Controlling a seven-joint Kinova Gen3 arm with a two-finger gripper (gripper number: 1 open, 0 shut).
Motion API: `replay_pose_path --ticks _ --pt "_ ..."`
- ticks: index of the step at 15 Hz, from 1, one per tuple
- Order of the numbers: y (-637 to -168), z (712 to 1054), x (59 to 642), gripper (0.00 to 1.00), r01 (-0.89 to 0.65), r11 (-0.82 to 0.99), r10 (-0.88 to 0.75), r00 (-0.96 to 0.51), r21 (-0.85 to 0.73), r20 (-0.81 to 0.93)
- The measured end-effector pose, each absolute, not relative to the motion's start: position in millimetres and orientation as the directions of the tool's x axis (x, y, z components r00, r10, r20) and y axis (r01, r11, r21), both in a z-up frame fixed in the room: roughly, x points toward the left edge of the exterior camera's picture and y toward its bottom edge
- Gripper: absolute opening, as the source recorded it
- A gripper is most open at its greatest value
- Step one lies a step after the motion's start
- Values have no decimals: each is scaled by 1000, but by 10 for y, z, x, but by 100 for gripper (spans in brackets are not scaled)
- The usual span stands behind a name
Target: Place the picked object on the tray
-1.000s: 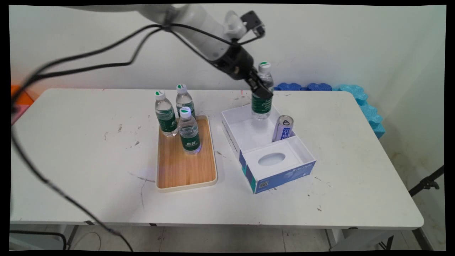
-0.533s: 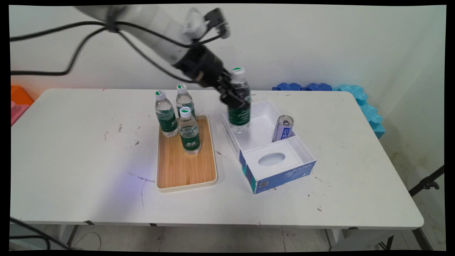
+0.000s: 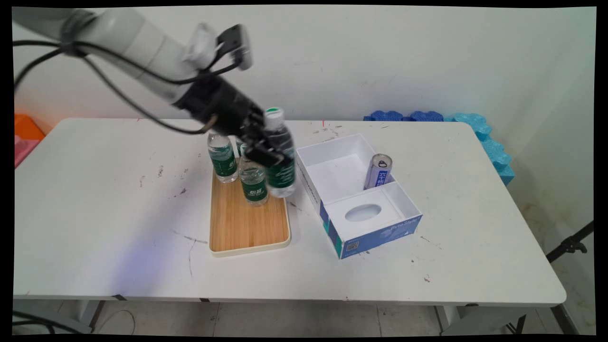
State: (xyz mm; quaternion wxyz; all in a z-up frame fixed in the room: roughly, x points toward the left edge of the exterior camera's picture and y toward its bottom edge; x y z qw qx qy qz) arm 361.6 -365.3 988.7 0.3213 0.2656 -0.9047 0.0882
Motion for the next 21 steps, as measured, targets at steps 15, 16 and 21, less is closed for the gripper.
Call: replay_pose_path --ticks 15,16,21 --pt "-2996 9326 4524 0 -609 792 -484 -676 -51 556" --pt "-2989 9280 4555 0 -615 787 -490 -672 -50 555" --pt "-3014 9064 4641 0 -651 758 -521 -642 -39 562"
